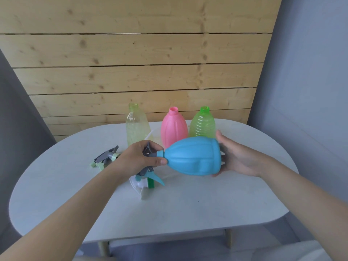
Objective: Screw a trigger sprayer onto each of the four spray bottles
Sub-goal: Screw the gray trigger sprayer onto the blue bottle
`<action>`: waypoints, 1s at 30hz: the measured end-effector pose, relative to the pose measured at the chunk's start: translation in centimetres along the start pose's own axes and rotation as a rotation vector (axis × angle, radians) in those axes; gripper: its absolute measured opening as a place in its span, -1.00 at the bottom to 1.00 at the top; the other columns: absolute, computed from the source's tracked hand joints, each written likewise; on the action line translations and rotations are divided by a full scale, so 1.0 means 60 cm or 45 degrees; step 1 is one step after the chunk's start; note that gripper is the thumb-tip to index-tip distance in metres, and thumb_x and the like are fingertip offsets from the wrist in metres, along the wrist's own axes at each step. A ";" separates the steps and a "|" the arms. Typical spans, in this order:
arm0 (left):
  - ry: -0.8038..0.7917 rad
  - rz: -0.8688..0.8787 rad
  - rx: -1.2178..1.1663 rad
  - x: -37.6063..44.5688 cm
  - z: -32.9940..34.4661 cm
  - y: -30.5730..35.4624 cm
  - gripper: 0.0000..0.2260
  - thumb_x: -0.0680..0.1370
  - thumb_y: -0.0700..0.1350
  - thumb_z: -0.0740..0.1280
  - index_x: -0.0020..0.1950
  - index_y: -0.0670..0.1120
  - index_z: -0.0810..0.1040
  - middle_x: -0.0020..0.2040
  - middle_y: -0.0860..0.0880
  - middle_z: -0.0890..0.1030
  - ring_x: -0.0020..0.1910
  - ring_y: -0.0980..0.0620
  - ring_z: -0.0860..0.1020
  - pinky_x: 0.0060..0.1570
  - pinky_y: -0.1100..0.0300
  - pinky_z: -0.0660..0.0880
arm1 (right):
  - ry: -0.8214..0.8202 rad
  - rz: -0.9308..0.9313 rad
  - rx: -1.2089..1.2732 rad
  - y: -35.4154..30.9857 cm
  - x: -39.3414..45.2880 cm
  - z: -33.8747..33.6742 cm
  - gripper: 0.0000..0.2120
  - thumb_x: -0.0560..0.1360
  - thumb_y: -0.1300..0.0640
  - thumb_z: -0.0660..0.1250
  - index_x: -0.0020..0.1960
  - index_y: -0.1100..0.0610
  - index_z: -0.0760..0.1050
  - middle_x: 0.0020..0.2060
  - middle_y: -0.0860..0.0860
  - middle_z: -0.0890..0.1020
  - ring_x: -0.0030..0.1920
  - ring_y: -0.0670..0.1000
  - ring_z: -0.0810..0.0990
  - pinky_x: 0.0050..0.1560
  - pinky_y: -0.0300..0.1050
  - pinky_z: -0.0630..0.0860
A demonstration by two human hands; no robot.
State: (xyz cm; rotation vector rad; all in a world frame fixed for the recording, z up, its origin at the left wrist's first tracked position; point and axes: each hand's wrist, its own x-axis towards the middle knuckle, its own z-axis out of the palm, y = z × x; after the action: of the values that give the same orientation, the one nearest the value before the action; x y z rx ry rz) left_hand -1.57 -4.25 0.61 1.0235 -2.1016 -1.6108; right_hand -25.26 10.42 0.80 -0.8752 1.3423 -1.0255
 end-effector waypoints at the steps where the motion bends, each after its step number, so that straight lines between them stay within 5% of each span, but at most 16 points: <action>1: -0.008 -0.001 -0.015 0.000 0.000 0.000 -0.65 0.29 -0.13 0.55 0.00 -0.15 0.55 -0.24 -0.06 0.60 -0.34 0.06 0.54 -0.22 0.15 0.49 | -0.055 -0.031 0.087 -0.001 -0.001 -0.003 -0.47 0.47 -0.19 0.23 0.35 0.05 0.39 0.22 0.15 0.52 0.04 0.16 0.54 -0.15 0.03 0.60; 3: -0.017 0.007 -0.029 0.001 0.000 0.001 -0.66 0.30 -0.11 0.55 0.00 -0.14 0.56 -0.29 -0.01 0.62 -0.37 0.11 0.55 -0.28 0.23 0.50 | -0.146 -0.081 0.128 -0.002 -0.004 -0.006 -0.46 0.40 0.12 0.33 0.37 0.07 0.34 0.19 0.11 0.55 0.08 0.11 0.59 -0.09 0.04 0.61; 5: -0.004 0.022 -0.036 0.001 -0.001 0.002 -0.68 0.29 -0.11 0.55 -0.03 -0.12 0.56 -0.32 0.02 0.62 -0.38 0.11 0.55 -0.31 0.22 0.49 | -0.149 -0.118 0.032 0.001 -0.003 -0.007 -0.40 0.37 0.20 0.34 0.38 0.00 0.31 0.19 0.07 0.57 0.09 0.08 0.61 -0.15 -0.04 0.60; 8: 0.018 0.047 -0.033 0.000 -0.003 0.005 -0.71 0.29 -0.13 0.55 -0.07 -0.10 0.56 -0.40 0.11 0.59 -0.48 0.13 0.49 -0.50 0.29 0.41 | 0.000 -0.019 -0.194 0.000 -0.003 0.001 -0.44 0.36 -0.21 0.27 0.28 0.01 0.41 -0.01 0.12 0.64 -0.14 0.14 0.67 -0.38 -0.10 0.55; 11: -0.008 0.035 -0.017 -0.003 -0.003 0.004 -0.71 0.28 -0.09 0.56 -0.08 -0.07 0.56 -0.39 0.11 0.61 -0.46 0.13 0.50 -0.51 0.30 0.37 | 0.046 0.149 -0.336 0.003 0.000 0.005 -0.14 0.23 -0.59 0.00 0.23 -0.01 0.46 -0.08 0.17 0.69 -0.14 0.18 0.69 -0.34 -0.09 0.57; 14: -0.032 -0.009 -0.054 -0.002 -0.003 0.002 -0.69 0.32 -0.10 0.53 -0.01 -0.14 0.56 -0.35 0.02 0.66 -0.34 0.06 0.51 -0.34 0.20 0.41 | 0.007 0.011 -0.192 0.008 0.000 0.009 -0.24 0.26 -0.38 0.27 0.39 -0.14 0.24 0.25 0.02 0.54 0.10 0.08 0.63 -0.14 0.04 0.62; 17: -0.053 -0.019 -0.040 -0.002 -0.001 0.007 -0.67 0.34 -0.08 0.51 0.02 -0.17 0.54 -0.34 0.00 0.67 -0.33 0.04 0.50 -0.33 0.21 0.40 | 0.119 -0.188 -0.213 0.012 0.005 0.007 -0.23 0.24 0.03 0.56 0.35 -0.18 0.27 0.22 -0.05 0.50 0.04 -0.01 0.62 -0.19 -0.07 0.58; 20: -0.015 0.035 0.016 -0.004 -0.002 0.016 -0.67 0.33 -0.03 0.52 -0.03 -0.13 0.52 -0.35 0.04 0.67 -0.39 0.13 0.51 -0.52 0.35 0.35 | 0.191 -0.215 -0.180 0.008 0.010 0.011 -0.48 0.27 -0.07 0.44 0.21 -0.10 0.43 0.04 0.01 0.61 -0.13 0.00 0.62 -0.34 -0.09 0.51; 24: -0.001 0.094 0.048 -0.007 -0.001 0.023 -0.67 0.33 -0.03 0.51 -0.05 -0.14 0.50 -0.37 0.07 0.65 -0.42 0.15 0.50 -0.51 0.35 0.36 | 0.158 -0.174 -0.179 0.003 0.013 0.007 -0.42 0.22 -0.22 0.41 0.18 -0.01 0.49 -0.10 0.12 0.69 -0.23 0.19 0.66 -0.42 -0.13 0.50; 30: -0.005 0.212 0.102 -0.012 0.006 0.030 -0.67 0.32 0.00 0.51 -0.09 -0.14 0.49 -0.36 0.05 0.67 -0.42 0.21 0.52 -0.48 0.37 0.40 | 0.097 -0.022 -0.062 0.005 0.009 0.003 -0.50 0.28 -0.21 0.35 0.08 0.10 0.53 -0.29 0.14 0.67 -0.39 0.15 0.63 -0.45 -0.13 0.55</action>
State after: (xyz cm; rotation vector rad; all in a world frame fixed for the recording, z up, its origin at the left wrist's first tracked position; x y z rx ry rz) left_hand -1.92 -3.28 2.32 0.8444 -2.2053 -1.4613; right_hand -25.07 9.99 0.35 -0.8931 1.4309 -1.0527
